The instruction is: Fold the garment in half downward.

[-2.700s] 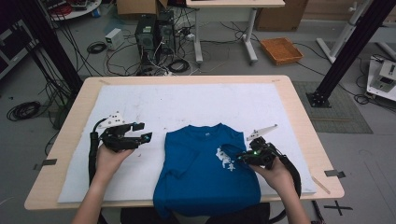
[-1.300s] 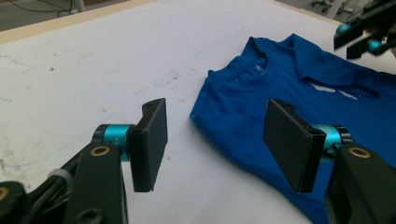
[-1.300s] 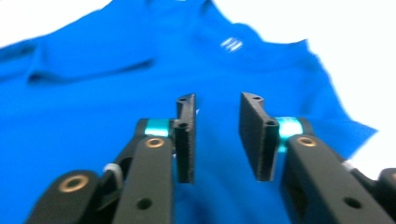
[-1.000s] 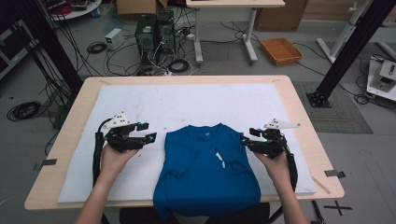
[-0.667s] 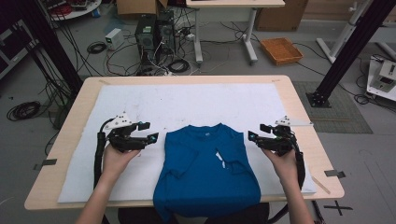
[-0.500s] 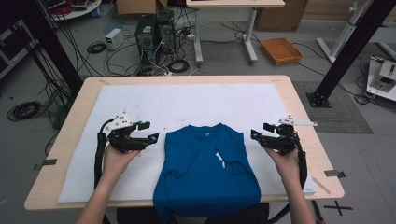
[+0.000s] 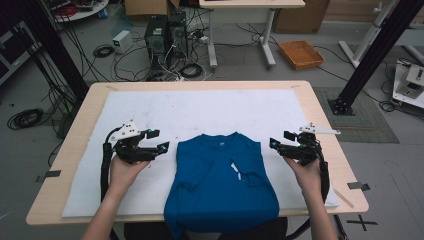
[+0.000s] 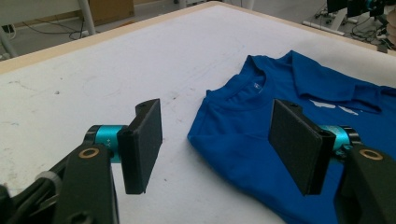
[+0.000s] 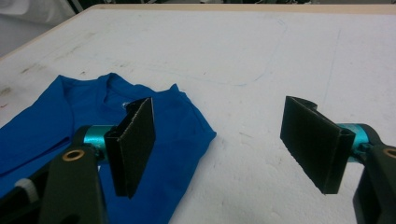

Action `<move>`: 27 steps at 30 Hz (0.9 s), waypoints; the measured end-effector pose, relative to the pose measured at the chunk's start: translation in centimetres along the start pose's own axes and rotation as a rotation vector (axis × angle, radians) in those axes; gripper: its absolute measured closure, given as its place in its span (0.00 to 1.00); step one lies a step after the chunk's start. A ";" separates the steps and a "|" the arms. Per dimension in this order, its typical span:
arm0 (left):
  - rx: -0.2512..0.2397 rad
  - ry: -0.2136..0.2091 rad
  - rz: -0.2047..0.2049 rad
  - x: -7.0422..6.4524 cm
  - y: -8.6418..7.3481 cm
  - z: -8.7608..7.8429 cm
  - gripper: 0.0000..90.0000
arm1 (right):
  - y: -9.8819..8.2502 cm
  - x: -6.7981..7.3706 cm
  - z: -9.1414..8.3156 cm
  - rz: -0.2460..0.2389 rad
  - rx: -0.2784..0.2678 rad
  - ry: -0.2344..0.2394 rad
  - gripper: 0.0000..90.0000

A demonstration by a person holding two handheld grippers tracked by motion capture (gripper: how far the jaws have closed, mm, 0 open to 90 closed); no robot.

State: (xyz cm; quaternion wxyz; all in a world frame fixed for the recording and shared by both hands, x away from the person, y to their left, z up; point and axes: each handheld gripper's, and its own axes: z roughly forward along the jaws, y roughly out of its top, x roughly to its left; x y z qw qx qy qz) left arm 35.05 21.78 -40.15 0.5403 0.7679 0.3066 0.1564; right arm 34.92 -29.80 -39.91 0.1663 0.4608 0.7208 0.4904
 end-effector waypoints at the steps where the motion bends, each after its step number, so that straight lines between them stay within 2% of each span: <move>1: 0.002 0.001 -0.008 0.0 0.0 0.2 0.39 | 0.0 -0.1 0.1 0.000 0.001 0.000 0.31; 4: 0.010 0.002 -0.028 0.1 0.0 0.8 0.39 | 0.1 -0.3 0.5 -0.001 0.001 -0.009 0.39; 7: 0.024 0.028 -0.041 0.2 0.1 1.8 0.40 | 0.3 -0.5 1.1 0.005 0.005 -0.015 0.43; 9: 0.034 0.027 -0.064 0.5 0.2 2.7 0.40 | 0.5 -0.6 1.6 0.004 0.006 -0.007 0.47; 12: 0.068 0.010 -0.101 0.9 0.6 4.0 0.42 | 1.0 -0.6 2.6 -0.010 0.017 -0.006 0.51; 15: 0.070 -0.011 -0.117 1.1 1.0 5.4 0.46 | 1.4 -0.6 3.6 -0.020 0.028 0.007 0.54; 17: 0.091 -0.014 -0.132 1.3 1.2 6.5 0.47 | 1.7 -0.4 4.5 -0.029 0.059 0.009 0.57; 21: 0.146 -0.008 -0.131 1.3 1.3 8.7 0.51 | 2.0 0.1 6.2 -0.053 0.108 -0.001 0.61; 24: 0.228 -0.005 -0.133 1.5 1.1 9.9 0.54 | 2.0 0.3 7.6 -0.061 0.159 -0.003 0.63; 27: 0.270 -0.005 -0.144 1.6 0.6 10.8 0.54 | 1.8 0.5 8.9 -0.092 0.215 -0.018 0.65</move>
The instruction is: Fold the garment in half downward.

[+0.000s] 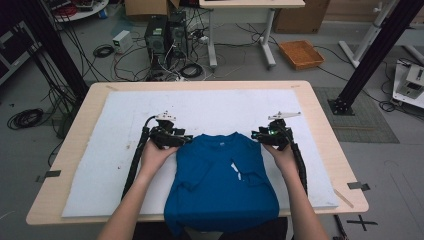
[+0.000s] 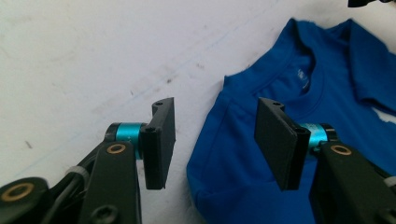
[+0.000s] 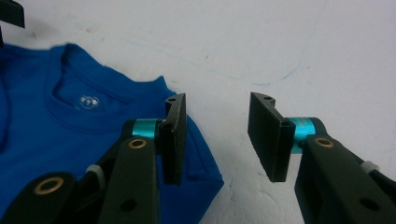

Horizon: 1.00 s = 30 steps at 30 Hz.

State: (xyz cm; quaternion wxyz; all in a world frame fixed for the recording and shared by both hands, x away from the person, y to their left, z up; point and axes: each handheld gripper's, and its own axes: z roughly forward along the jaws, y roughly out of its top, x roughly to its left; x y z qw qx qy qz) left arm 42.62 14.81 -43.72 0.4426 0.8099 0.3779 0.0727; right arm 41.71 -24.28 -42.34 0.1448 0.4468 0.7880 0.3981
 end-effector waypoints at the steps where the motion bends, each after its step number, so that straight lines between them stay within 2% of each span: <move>1: 0.006 0.000 -0.004 0.1 -0.1 0.2 0.54 | 0.0 0.1 0.3 -0.008 0.014 -0.001 0.65; 3: 0.008 -0.004 -0.012 0.2 -0.2 0.5 0.54 | -0.1 0.2 1.0 -0.021 0.037 -0.004 0.65; 6: 0.020 0.009 0.011 0.1 -0.2 0.7 0.54 | -0.2 0.4 1.9 -0.052 0.066 -0.009 0.65; 8: 0.043 0.024 0.038 -0.1 -0.3 0.9 0.54 | -0.2 0.5 2.1 -0.060 0.072 0.007 0.65; 11: 0.065 0.059 0.076 -0.5 -0.4 1.3 0.57 | -0.3 0.9 2.6 -0.107 0.103 -0.002 0.71; 13: 0.063 0.081 0.076 -0.6 -0.4 1.3 0.63 | -0.4 1.2 2.8 -0.133 0.113 -0.010 0.76; 16: 0.063 0.126 0.095 -0.7 -0.4 1.2 0.76 | -0.3 1.3 2.8 -0.164 0.113 -0.008 0.93; 18: 0.063 0.101 0.092 -0.7 -0.4 1.1 0.90 | -0.3 1.5 2.7 -0.182 0.113 -0.026 0.97; 19: 0.064 0.103 0.088 -0.8 -0.4 1.1 0.93 | -0.3 1.4 2.6 -0.177 0.110 -0.028 0.97; 20: 0.065 0.107 0.101 -0.9 -0.4 1.1 0.95 | -0.3 1.3 2.5 -0.166 0.103 -0.026 0.97; 23: 0.039 0.097 0.110 -0.9 -0.2 0.9 0.95 | -0.2 1.0 2.1 -0.146 0.079 -0.013 0.97; 24: 0.018 0.091 0.104 -0.9 -0.1 0.9 0.90 | -0.1 0.9 1.9 -0.139 0.066 -0.009 0.96; 25: 0.019 0.088 0.092 -0.8 0.1 0.9 0.78 | 0.0 0.8 1.8 -0.133 0.050 -0.006 0.90; 26: 0.027 0.072 0.082 -0.7 0.2 1.0 0.73 | 0.0 0.8 1.7 -0.128 0.037 -0.004 0.87; 27: 0.039 0.071 0.093 -0.7 0.3 1.1 0.72 | 0.1 0.7 1.6 -0.120 0.027 0.000 0.82; 29: 0.054 0.082 0.113 -0.9 0.5 1.5 0.71 | 0.2 0.6 1.7 -0.099 0.012 0.013 0.79; 30: 0.067 0.072 0.114 -1.0 0.6 1.8 0.70 | 0.1 0.5 1.8 -0.091 0.013 0.018 0.77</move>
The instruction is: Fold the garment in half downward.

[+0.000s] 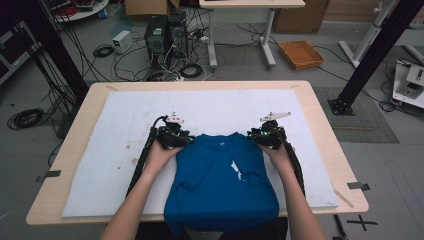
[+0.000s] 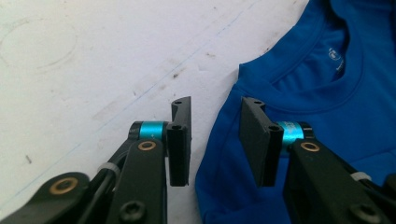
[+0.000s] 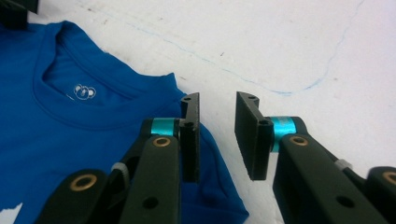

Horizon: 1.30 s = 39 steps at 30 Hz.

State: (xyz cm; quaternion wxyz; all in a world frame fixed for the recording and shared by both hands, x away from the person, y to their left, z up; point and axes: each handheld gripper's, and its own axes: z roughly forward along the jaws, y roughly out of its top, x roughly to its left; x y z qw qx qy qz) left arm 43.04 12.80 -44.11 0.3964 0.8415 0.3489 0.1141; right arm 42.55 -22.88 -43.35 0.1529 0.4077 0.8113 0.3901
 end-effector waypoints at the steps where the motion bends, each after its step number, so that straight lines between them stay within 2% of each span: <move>1: 0.011 -0.006 0.002 -0.2 0.0 0.3 0.70 | 0.0 0.0 0.2 0.003 0.009 0.007 0.75; 2: 0.029 0.002 0.010 -0.4 0.1 0.5 0.71 | -0.1 0.0 0.5 0.004 0.019 0.011 0.74; 4: 0.033 0.023 0.031 -0.6 0.1 0.6 0.73 | -0.2 0.1 1.0 -0.008 0.041 0.004 0.74; 8: 0.027 0.039 0.013 -0.6 0.1 0.6 0.79 | 0.0 0.4 1.7 -0.031 0.081 0.018 0.76; 10: 0.027 0.045 0.018 -0.6 0.1 0.5 0.84 | 0.1 0.6 1.8 -0.055 0.083 0.019 0.88; 12: 0.023 0.044 0.021 -0.7 0.0 0.6 0.90 | 0.2 0.8 1.9 -0.074 0.091 0.028 0.97; 13: 0.023 0.044 0.021 -0.7 0.0 0.6 0.92 | 0.2 0.9 1.8 -0.084 0.093 0.026 0.98; 14: 0.023 0.049 0.033 -0.9 0.0 0.6 0.95 | 0.3 0.9 1.9 -0.093 0.090 0.026 0.98; 17: 0.023 0.049 0.037 -1.0 0.1 0.6 0.97 | 0.3 0.8 1.7 -0.077 0.075 0.031 0.99; 22: 0.018 0.043 0.041 -0.2 0.4 0.7 0.97 | 1.1 0.5 1.8 -0.063 0.051 0.032 0.99; 26: -0.024 0.038 0.026 1.1 1.1 0.3 0.97 | 2.3 0.2 2.1 -0.057 0.024 0.025 0.99; 29: -0.053 0.051 0.023 2.0 1.7 0.0 0.97 | 3.4 -0.1 2.2 -0.059 0.013 0.019 0.99; 30: -0.060 0.051 0.019 2.4 1.9 -0.1 0.97 | 3.6 -0.3 2.1 -0.056 -0.008 0.016 0.99; 32: -0.077 0.048 0.013 3.1 2.2 -0.2 0.97 | 4.2 -0.7 2.1 -0.044 -0.014 0.022 0.99; 35: -0.119 0.052 0.029 3.4 2.6 -0.3 0.97 | 4.9 -1.1 1.9 -0.037 -0.032 0.013 0.99; 37: -0.114 0.049 0.038 3.4 2.9 -0.4 0.97 | 4.9 -1.2 1.7 -0.034 -0.053 0.014 0.99; 39: -0.122 0.045 0.053 3.1 3.1 -0.6 0.97 | 4.8 -1.3 1.6 -0.032 -0.046 0.010 0.99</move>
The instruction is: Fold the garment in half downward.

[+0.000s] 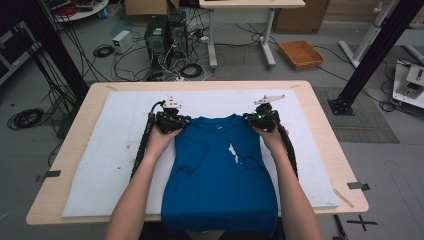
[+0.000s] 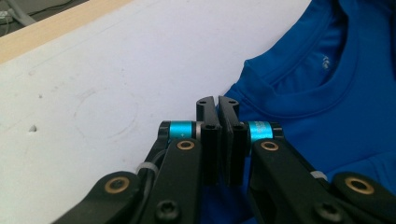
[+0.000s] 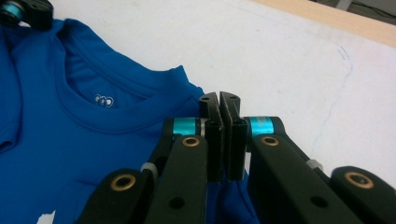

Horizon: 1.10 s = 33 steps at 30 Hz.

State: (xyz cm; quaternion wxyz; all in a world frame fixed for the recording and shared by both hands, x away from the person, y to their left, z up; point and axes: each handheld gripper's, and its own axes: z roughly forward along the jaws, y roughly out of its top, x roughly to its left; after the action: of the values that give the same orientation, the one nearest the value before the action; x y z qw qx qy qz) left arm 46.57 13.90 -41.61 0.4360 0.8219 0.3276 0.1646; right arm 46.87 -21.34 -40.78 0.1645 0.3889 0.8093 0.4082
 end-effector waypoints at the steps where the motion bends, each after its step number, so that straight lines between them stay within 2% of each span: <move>1: -0.007 -0.004 0.005 -0.2 0.2 -0.2 0.97 | 0.0 0.0 -0.2 0.002 0.005 -0.002 0.99; 4: -0.021 -0.007 0.022 -0.9 0.7 -1.1 0.97 | -0.2 0.3 -1.0 -0.001 -0.024 -0.001 0.99; 7: -0.028 -0.017 0.059 -1.7 1.1 -2.1 0.97 | -0.5 0.7 -2.1 -0.009 -0.050 0.006 0.99; 11: -0.054 -0.026 0.100 -3.1 1.0 -3.9 0.97 | -1.4 1.4 -4.1 -0.017 -0.092 0.020 0.99; 13: -0.053 -0.027 0.128 -4.0 0.6 -4.7 0.97 | -1.9 2.0 -5.1 -0.033 -0.109 0.032 0.99; 17: -0.069 -0.034 0.143 -5.8 -0.6 -6.1 0.97 | -2.9 3.7 -6.7 -0.084 -0.110 0.037 0.99; 18: -0.064 -0.039 0.158 -6.2 -0.9 -6.4 0.97 | -3.2 4.0 -7.0 -0.090 -0.116 0.040 0.99; 25: -0.082 -0.054 0.215 -9.3 -2.9 -8.8 0.97 | -5.6 6.5 -9.1 -0.107 -0.116 0.032 0.99; 26: -0.082 -0.054 0.215 -9.3 -2.9 -8.8 0.97 | -6.0 6.9 -9.3 -0.115 -0.116 0.028 0.99; 27: -0.086 -0.058 0.224 -10.2 -3.6 -9.4 0.97 | -6.5 7.4 -9.6 -0.118 -0.113 0.026 0.99; 33: -0.084 -0.076 0.266 -12.9 -6.0 -10.7 0.97 | -9.4 9.9 -11.4 -0.112 -0.107 0.015 0.99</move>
State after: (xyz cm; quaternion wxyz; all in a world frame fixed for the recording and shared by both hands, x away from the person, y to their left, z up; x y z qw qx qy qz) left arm 28.81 14.11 -40.30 0.4562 0.8448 0.1918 0.2034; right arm 29.17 -23.24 -40.76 0.2018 0.3305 0.8081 0.4438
